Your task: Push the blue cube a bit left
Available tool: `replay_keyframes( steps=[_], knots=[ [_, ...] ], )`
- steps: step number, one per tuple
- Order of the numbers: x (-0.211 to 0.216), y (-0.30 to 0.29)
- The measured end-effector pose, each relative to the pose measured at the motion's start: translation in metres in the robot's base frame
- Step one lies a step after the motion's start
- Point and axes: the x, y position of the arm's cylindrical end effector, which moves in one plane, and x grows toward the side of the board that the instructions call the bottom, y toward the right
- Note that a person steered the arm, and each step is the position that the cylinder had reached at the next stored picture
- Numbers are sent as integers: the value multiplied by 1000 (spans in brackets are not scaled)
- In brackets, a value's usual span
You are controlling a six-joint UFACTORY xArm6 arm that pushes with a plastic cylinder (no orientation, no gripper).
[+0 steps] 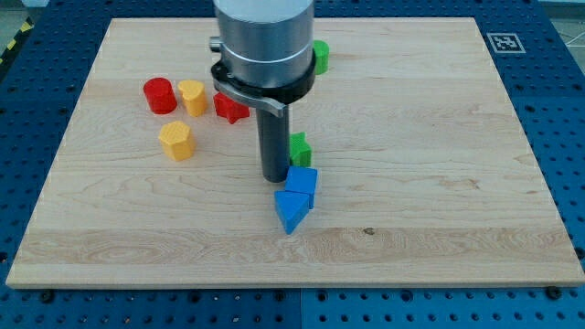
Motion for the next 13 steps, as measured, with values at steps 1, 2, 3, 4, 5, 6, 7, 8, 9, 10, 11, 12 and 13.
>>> replay_keyframes(
  steps=[1, 2, 3, 4, 5, 6, 7, 8, 9, 10, 11, 12, 13],
  knots=[
    [-1, 2],
    [-25, 2],
    [-30, 25],
    [-22, 49],
    [-15, 65],
    [-11, 66],
    [6, 75],
    [12, 75],
    [12, 64],
    [12, 54],
    [12, 49],
    [12, 59],
    [17, 61]
  ],
)
